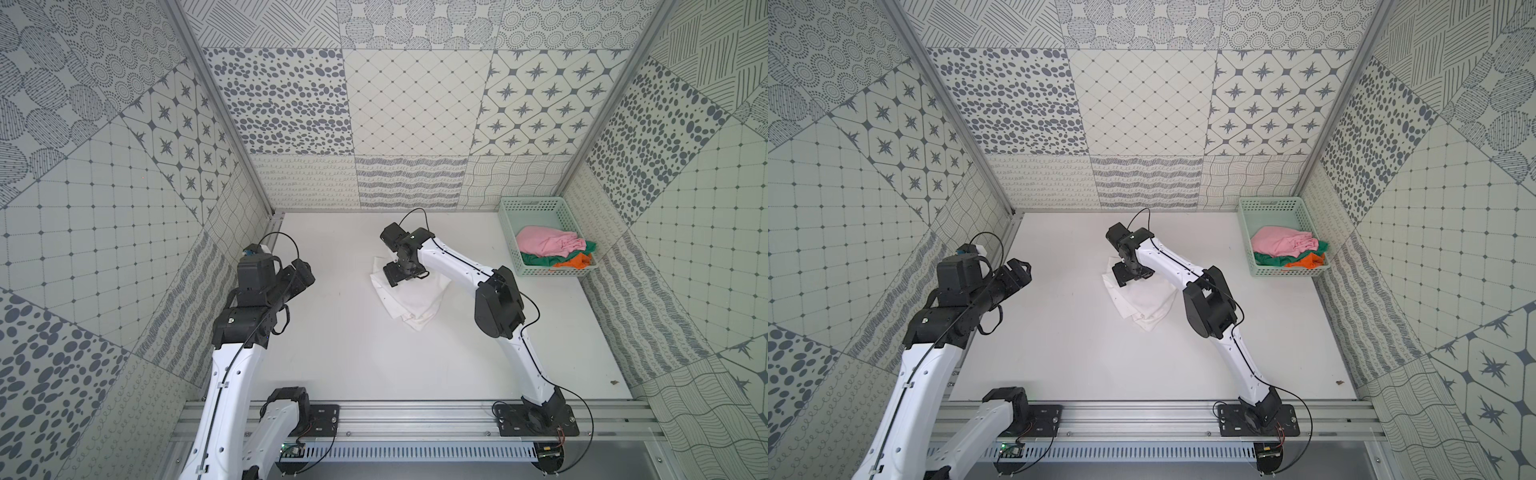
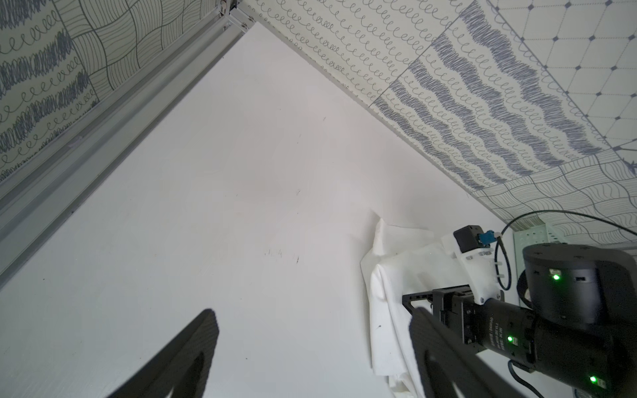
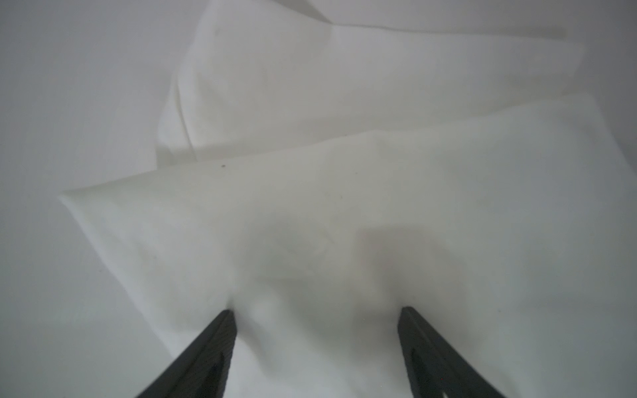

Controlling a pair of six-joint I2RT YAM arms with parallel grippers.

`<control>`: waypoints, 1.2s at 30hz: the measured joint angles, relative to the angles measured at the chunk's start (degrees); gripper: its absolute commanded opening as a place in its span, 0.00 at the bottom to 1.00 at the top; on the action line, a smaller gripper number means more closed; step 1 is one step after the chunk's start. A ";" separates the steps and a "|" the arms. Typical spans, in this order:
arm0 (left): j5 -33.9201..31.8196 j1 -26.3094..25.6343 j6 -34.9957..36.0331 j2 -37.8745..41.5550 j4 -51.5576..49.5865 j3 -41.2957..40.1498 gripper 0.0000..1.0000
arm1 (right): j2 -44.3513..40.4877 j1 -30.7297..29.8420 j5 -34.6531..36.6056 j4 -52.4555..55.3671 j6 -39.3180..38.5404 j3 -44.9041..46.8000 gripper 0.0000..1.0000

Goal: Fold and stack t-shirts
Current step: Flatten out the T-shirt at the center of the board.

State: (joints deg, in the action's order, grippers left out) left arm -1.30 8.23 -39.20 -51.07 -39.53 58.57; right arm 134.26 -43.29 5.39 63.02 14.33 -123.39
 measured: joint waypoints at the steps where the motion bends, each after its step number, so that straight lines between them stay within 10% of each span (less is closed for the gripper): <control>1: 0.00 0.00 -0.07 -0.02 -0.09 0.00 0.91 | 0.00 -0.04 0.02 0.00 0.00 0.00 0.78; 9: -0.02 0.00 -0.52 -0.04 -1.16 0.00 0.91 | 0.02 -1.01 -0.17 -0.11 0.00 0.46 0.67; 16: -0.04 0.00 -0.87 -0.37 -2.54 0.00 0.91 | 1.88 -1.16 1.14 -0.46 -0.09 2.36 0.01; 36: -0.04 -0.02 -2.95 -1.68 -2.19 -4.57 0.89 | -7.65 -0.39 6.45 2.93 -4.57 -14.05 0.00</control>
State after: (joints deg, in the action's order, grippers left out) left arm -1.34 8.21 -42.15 -52.75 -41.71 54.00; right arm 126.61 -43.68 11.84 65.95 9.76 -137.45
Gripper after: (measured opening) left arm 0.894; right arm 0.060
